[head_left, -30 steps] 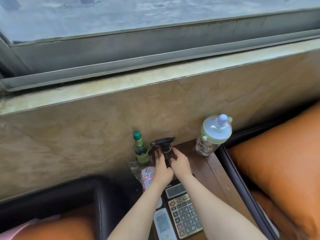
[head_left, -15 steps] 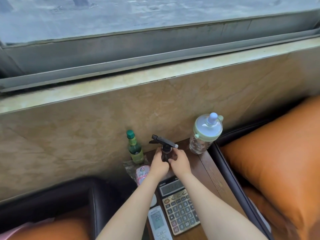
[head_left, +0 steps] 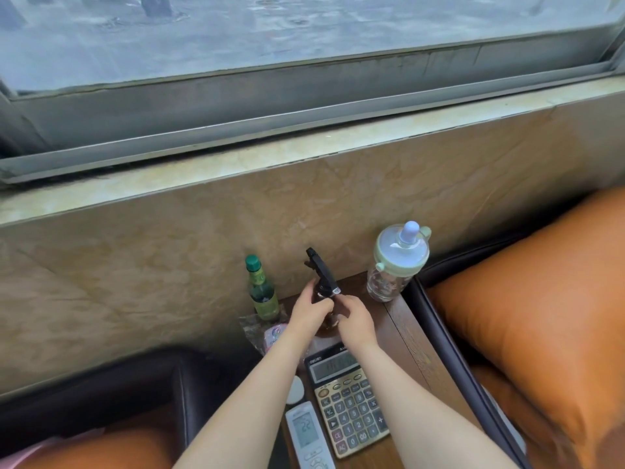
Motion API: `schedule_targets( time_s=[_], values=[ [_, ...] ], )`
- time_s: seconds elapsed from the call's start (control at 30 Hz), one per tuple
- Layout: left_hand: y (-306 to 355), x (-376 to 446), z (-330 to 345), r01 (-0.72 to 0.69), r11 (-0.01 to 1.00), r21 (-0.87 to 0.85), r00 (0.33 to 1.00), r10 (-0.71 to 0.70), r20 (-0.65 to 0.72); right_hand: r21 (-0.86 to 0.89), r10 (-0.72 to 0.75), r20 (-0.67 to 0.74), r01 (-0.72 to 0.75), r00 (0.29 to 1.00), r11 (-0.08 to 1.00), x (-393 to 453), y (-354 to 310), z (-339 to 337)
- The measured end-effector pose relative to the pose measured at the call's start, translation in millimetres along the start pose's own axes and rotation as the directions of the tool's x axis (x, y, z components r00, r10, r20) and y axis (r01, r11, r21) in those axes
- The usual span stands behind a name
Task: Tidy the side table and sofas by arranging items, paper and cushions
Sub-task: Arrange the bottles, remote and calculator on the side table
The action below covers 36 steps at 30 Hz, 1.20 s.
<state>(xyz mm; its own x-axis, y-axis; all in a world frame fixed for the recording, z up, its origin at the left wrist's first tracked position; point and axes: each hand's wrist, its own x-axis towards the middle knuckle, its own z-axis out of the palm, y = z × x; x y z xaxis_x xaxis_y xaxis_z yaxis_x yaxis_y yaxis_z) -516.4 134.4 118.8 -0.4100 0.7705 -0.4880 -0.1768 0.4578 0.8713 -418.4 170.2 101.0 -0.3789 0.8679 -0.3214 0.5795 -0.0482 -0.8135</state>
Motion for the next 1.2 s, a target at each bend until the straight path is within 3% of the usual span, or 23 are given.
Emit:
schedule_targets(
  time_s=[0.1,0.3,0.7,0.83,1.2],
  values=[
    [11,-4,7,-0.016,1.000,0.009,0.999,0.016,-0.030,0.008,0.007,0.024,-0.007,1.000,1.000,-3,-1,0],
    [29,-3,14,-0.051,0.955,0.293,0.965,0.122,-0.230,-0.009,0.004,0.079,-0.003,0.997,1.000,-5,-5,-2],
    [39,-13,-11,-0.120,0.888,0.445,0.912,0.275,-0.303,-0.006,0.036,0.080,-0.035,0.996,0.999,-8,-1,-15],
    [38,-19,-11,-0.117,0.819,0.562,0.894,0.333,-0.301,-0.005,0.029,0.090,-0.028,0.996,1.000,-9,-7,-16],
    [46,-26,-12,-0.107,0.790,0.603,0.863,0.375,-0.338,-0.039,0.029,0.134,-0.024,0.991,0.999,-17,-14,-11]
  ],
)
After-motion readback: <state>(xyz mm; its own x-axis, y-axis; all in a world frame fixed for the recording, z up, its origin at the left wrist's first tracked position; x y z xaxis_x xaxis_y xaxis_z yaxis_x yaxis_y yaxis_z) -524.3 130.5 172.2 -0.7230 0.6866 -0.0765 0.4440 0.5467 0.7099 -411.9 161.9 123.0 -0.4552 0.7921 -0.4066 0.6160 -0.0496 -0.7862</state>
